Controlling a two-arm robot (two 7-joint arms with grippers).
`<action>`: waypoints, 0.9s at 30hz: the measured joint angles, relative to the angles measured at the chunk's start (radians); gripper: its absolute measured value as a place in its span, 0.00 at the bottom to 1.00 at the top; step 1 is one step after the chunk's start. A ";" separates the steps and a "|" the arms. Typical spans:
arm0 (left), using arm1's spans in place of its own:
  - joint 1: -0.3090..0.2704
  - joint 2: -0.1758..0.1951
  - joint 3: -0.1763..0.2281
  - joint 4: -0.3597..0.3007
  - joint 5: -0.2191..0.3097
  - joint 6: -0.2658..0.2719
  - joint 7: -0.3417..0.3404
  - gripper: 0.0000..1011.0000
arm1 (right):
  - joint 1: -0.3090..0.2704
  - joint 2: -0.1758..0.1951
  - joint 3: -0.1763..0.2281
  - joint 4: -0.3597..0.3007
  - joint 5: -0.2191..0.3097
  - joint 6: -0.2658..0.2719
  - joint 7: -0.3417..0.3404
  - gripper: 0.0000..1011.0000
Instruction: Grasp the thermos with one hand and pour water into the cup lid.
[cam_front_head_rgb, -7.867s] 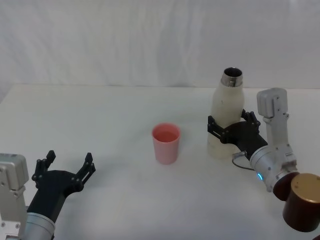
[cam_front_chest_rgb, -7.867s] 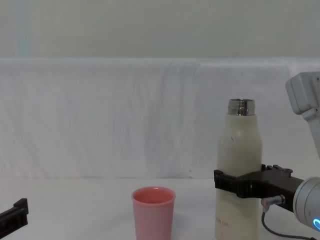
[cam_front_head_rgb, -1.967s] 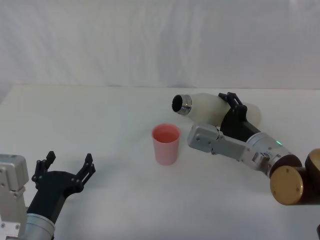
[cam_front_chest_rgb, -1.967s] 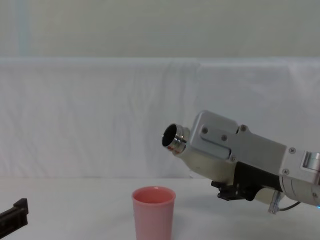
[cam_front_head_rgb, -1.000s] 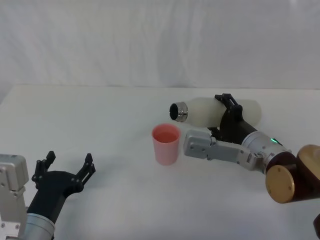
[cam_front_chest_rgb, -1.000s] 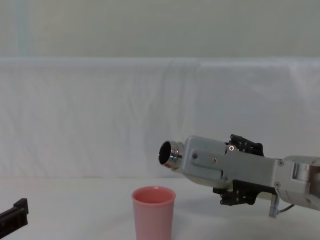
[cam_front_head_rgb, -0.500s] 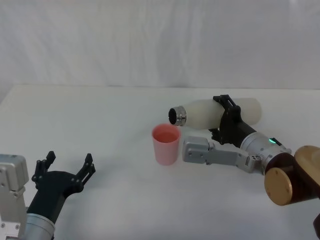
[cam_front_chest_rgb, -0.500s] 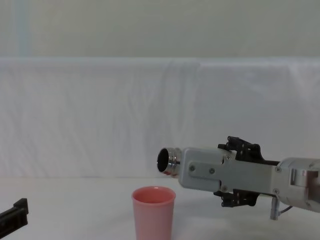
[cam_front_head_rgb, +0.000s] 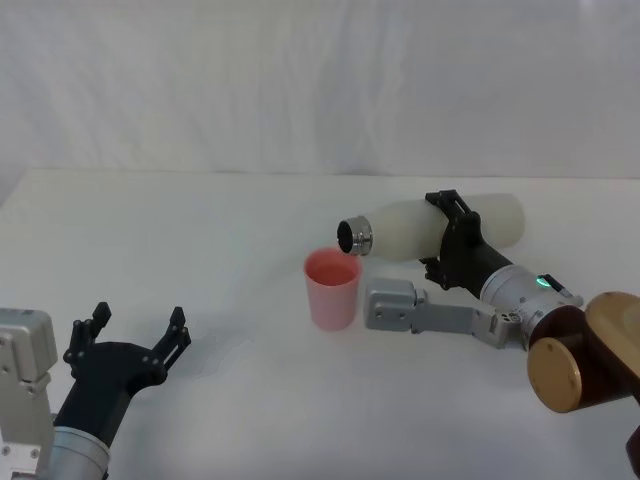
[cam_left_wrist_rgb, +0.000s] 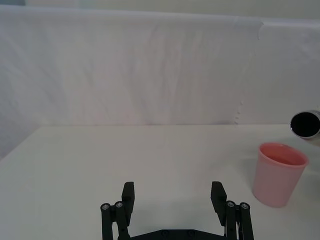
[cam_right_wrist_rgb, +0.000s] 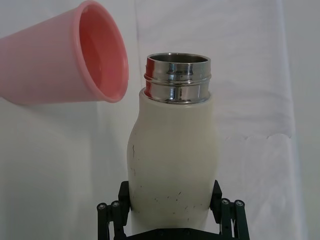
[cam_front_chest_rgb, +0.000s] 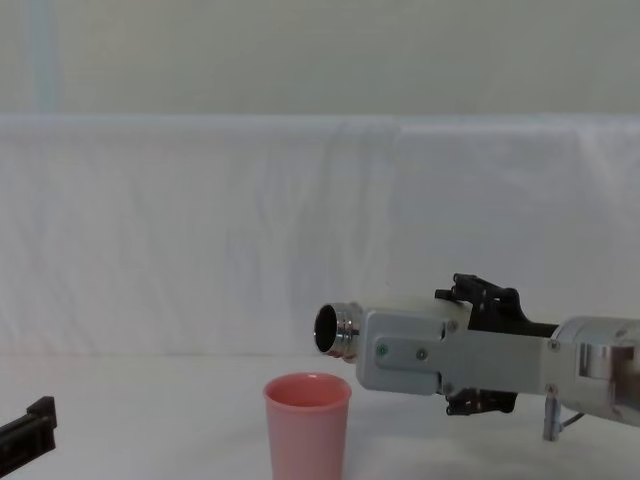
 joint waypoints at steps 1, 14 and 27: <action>0.000 0.000 0.000 0.000 0.000 0.000 0.000 0.99 | 0.000 0.000 0.000 0.000 0.000 0.000 0.000 0.94; 0.000 0.000 0.000 0.000 0.000 0.000 0.000 0.99 | 0.013 0.003 -0.023 0.006 -0.041 0.009 0.001 0.94; 0.000 0.000 0.000 0.000 0.000 0.000 0.000 0.99 | 0.021 0.006 -0.031 0.009 -0.060 0.013 0.006 0.94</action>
